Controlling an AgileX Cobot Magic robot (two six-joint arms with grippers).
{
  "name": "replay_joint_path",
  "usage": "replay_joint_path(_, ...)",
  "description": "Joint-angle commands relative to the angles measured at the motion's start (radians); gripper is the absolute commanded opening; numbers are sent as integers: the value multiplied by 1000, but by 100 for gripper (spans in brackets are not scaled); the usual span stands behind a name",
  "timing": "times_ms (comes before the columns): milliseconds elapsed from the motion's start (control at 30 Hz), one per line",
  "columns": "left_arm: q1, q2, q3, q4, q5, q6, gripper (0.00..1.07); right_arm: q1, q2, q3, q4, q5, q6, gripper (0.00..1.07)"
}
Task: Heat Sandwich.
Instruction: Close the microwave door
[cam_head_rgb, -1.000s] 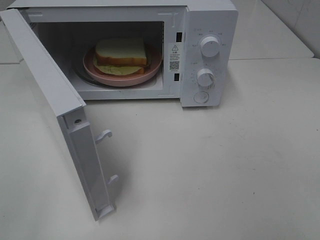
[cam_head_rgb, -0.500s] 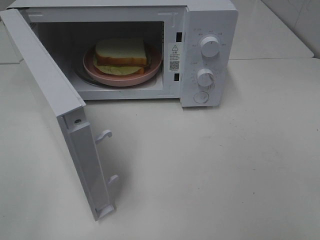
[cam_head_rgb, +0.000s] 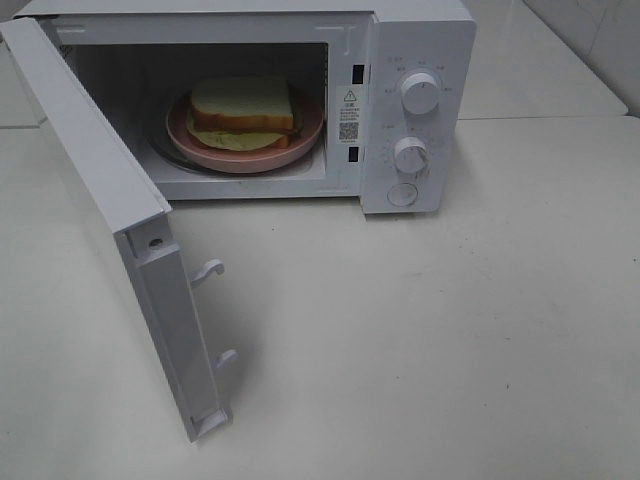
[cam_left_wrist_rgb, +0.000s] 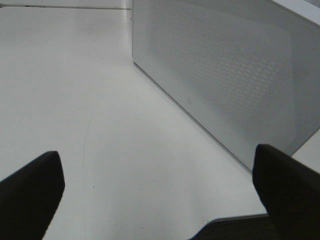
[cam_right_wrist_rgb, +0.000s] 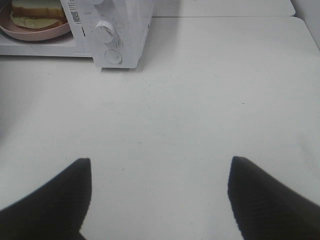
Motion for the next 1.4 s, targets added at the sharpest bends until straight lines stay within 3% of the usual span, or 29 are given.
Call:
replay_joint_path(33, 4, -17, 3, 4, -13, 0, 97, -5, -23, 2, -1, -17, 0, 74)
replay_joint_path(900, 4, -17, 3, 0, -13, -5, 97, -5, -23, 2, -1, -17, 0, 74)
replay_joint_path(1100, 4, 23, -20, -3, -55, -64, 96, -5, -23, 2, -1, -17, 1, 74)
replay_joint_path(1233, 4, 87, -23, -6, -87, -69, 91, -5, -23, 2, -1, -17, 1, 74)
replay_joint_path(1367, 4, 193, -23, -6, -89, -67, 73, -5, -23, 2, -1, -17, 1, 74)
replay_joint_path(1400, 4, 193, -23, -6, -89, -67, 73, -5, -23, 2, -1, -17, 1, 74)
